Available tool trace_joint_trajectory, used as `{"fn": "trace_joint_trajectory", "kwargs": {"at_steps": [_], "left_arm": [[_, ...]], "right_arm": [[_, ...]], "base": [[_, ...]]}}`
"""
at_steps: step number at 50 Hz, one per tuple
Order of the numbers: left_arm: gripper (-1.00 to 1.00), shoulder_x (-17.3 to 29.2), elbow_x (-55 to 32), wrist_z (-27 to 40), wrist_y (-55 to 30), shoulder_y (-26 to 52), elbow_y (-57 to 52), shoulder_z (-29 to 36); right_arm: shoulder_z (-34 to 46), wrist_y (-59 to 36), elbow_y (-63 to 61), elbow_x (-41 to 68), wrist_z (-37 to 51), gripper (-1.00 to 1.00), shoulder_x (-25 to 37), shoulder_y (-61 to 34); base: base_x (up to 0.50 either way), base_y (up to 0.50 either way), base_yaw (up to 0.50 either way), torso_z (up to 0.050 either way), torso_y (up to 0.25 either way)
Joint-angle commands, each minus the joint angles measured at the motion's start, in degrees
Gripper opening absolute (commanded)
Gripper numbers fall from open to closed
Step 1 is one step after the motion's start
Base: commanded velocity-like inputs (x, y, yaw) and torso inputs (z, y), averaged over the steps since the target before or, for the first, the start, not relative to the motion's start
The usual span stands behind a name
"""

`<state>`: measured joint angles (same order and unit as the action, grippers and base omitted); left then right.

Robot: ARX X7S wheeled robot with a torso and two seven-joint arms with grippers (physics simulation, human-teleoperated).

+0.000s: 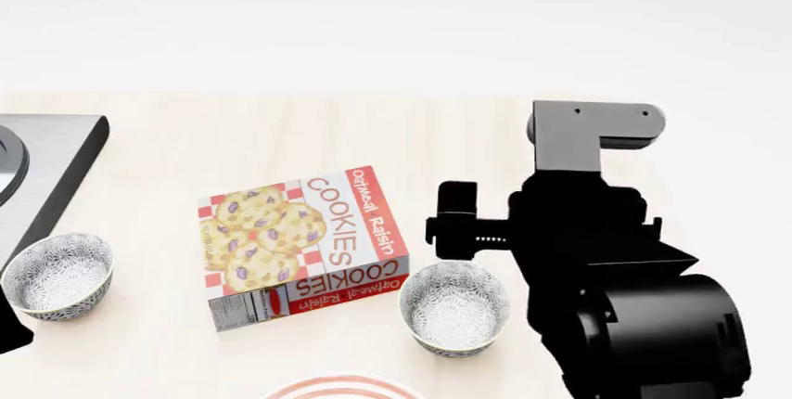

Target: Pick the akita bowl next to the plate and place it on the plate.

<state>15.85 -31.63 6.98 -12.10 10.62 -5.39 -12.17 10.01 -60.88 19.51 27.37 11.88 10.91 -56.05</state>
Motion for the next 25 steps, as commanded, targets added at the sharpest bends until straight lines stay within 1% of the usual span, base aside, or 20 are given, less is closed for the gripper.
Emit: {"fn": "trace_joint_trajectory", "kwargs": {"at_steps": [1,5,12,22,25], "left_arm": [[1.00,0.17,-0.35,0.31,-0.03,-0.12,-0.16,0.10],[1.00,0.17,-0.41,0.36,0.07,-0.13,-0.09,0.17],[1.00,0.23,-0.45,0.25,0.37,0.12,0.49,0.29],[1.00,0.36,-0.68,0.31,0.50,0.06,0.56,0.39],[1.00,0.44,-0.81,0.46,0.33,0.06,0.38,0.44]], "right_arm": [[3.22,3.94,17.58,-2.30,-3.99,1.00,-1.59,-6.48],[3.40,6.47,25.49,-2.84,-5.70,1.00,-2.48,-9.66],[4.77,9.19,34.56,-3.97,-8.04,1.00,-3.64,-13.05],[5.95,19.39,54.43,-6.35,-12.23,1.00,-5.95,-19.23],[5.08,19.77,55.31,-6.52,-12.87,1.00,-6.04,-19.18]], "base": [[0.00,0.00,0.00,0.000,0.000],[0.00,0.00,0.00,0.000,0.000],[0.00,0.00,0.00,0.000,0.000],[0.00,0.00,0.00,0.000,0.000],[0.00,0.00,0.00,0.000,0.000]]}}
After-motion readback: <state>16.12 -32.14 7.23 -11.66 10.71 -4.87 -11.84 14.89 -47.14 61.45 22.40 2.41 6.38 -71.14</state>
